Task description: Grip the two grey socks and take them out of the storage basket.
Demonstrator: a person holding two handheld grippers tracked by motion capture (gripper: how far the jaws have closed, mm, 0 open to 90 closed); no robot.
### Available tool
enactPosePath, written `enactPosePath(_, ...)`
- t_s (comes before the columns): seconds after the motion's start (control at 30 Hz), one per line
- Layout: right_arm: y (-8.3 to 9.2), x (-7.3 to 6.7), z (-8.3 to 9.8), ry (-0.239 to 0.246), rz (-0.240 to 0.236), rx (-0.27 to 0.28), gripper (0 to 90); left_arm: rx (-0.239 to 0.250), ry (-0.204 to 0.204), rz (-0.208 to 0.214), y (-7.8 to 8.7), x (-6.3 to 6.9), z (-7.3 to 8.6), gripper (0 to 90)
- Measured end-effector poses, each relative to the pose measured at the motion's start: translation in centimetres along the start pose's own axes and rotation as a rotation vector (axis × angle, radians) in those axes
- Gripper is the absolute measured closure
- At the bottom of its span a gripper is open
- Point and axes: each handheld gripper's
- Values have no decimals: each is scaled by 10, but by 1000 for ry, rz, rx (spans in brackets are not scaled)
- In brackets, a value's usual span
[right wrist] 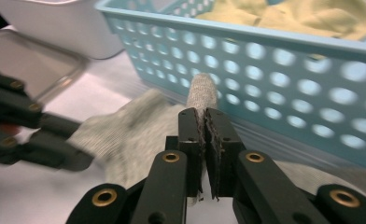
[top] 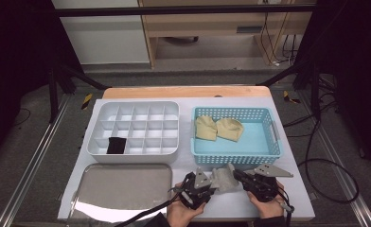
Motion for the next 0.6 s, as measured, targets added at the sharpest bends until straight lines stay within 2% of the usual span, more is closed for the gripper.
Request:
enactPosePath(0.17,-20,-14,-5,18,-86,-36,853,-27,9,2,17,8,20,800)
enactPosePath(0.27,-37,-23,-7,35,-113,-81,850,-22,18,13,22,8,27,770)
enactPosePath(0.3,-39,-24,-7,42,-114,-91,848,-18,20,9,22,7,28,741)
enactPosePath(0.37,-44,-27,-7,60,-99,-110,826,-10,22,5,27,5,28,617)
enactPosePath(0.47,-44,-28,-8,73,-75,-102,763,25,14,-4,38,2,24,520)
enactPosePath(0.6,-35,-25,-11,75,-52,-69,713,71,-4,-41,52,-10,15,494)
Point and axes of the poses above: each handheld gripper's, and its own axes: y roughly backward along the jaws, z roughly out of its underside, x roughly to its right, and after that the axes turned 1 degree about z, right-handed
